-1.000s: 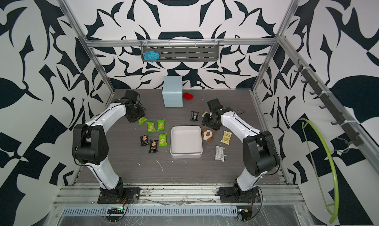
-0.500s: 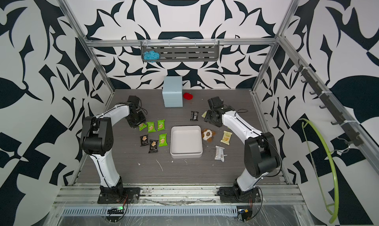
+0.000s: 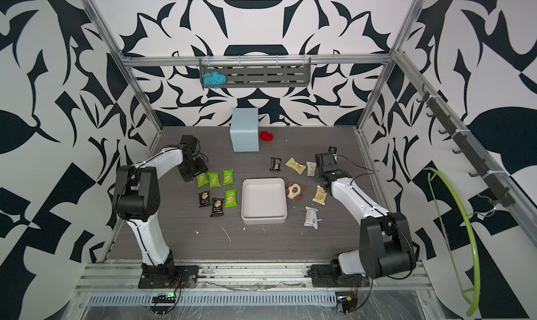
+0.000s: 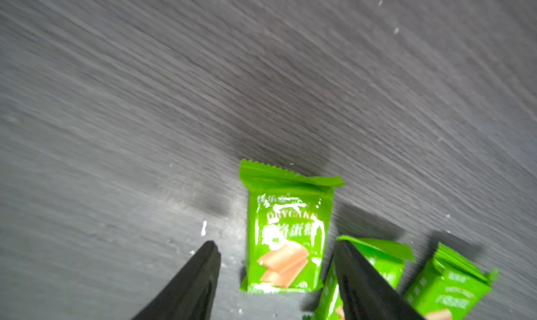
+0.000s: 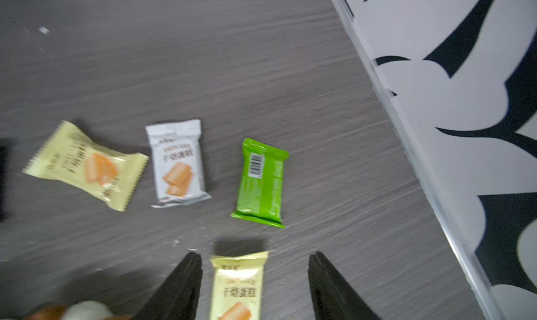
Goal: Take the cookies out of the storage box
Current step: Place the cookie at the center of the board.
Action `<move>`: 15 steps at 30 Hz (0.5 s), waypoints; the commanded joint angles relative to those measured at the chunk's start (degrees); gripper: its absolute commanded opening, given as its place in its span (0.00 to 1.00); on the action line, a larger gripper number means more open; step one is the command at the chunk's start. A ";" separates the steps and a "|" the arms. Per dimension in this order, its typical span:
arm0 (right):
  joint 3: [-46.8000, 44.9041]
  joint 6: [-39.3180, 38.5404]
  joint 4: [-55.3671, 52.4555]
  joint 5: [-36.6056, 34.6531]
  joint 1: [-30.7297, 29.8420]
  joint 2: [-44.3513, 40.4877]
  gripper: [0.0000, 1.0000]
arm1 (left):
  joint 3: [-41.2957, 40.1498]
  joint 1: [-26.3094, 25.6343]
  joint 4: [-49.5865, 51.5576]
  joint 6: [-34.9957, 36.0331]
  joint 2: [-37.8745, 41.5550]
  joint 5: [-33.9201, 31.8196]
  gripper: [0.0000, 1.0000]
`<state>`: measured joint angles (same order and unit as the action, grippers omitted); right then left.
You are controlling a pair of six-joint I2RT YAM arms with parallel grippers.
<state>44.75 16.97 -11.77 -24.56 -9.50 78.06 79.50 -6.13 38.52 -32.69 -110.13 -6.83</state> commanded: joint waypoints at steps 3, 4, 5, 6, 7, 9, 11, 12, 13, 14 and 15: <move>-13.70 -7.93 27.73 -7.18 0.61 -2.92 0.68 | -6.28 1.11 -6.36 8.52 11.18 -9.28 0.72; -15.31 -8.01 30.48 -7.64 0.68 -2.07 0.68 | -9.47 1.48 -10.10 10.28 13.38 -10.75 0.72; -16.43 -8.04 33.24 -7.78 0.81 -0.82 0.68 | -12.34 1.77 -13.65 11.71 15.38 -12.42 0.73; -17.83 -8.29 37.31 -7.92 0.88 0.54 0.68 | -15.85 2.21 -18.45 13.43 17.64 -13.71 0.73; -19.20 -9.48 42.62 -7.70 1.01 2.18 0.68 | -20.19 2.73 -23.76 15.31 19.64 -13.92 0.73; -18.67 -11.37 46.40 -7.53 1.12 4.12 0.68 | -27.28 3.82 -34.98 17.26 22.12 -13.18 0.74; -18.62 -11.61 51.20 -8.57 1.70 7.63 0.69 | -31.56 4.94 -42.28 17.64 22.20 -12.43 0.74; -18.88 -12.30 53.45 -8.17 2.09 9.50 0.69 | -31.95 5.42 -44.08 18.89 21.30 -11.30 0.74; -18.09 -13.13 52.54 -7.89 2.16 10.24 0.69 | -30.65 5.50 -42.32 20.88 20.12 -11.22 0.73; -18.06 -12.24 50.87 -6.25 2.12 9.67 0.68 | -30.63 5.47 -43.67 22.54 19.34 -11.20 0.73; -19.77 -12.95 54.17 -4.66 2.20 9.40 0.68 | -31.96 5.50 -46.93 24.41 18.96 -11.38 0.73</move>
<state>25.32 5.96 32.73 -30.20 -7.66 88.36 48.31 -0.67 2.85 -14.72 -90.28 -18.09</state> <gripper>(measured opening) 0.686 0.729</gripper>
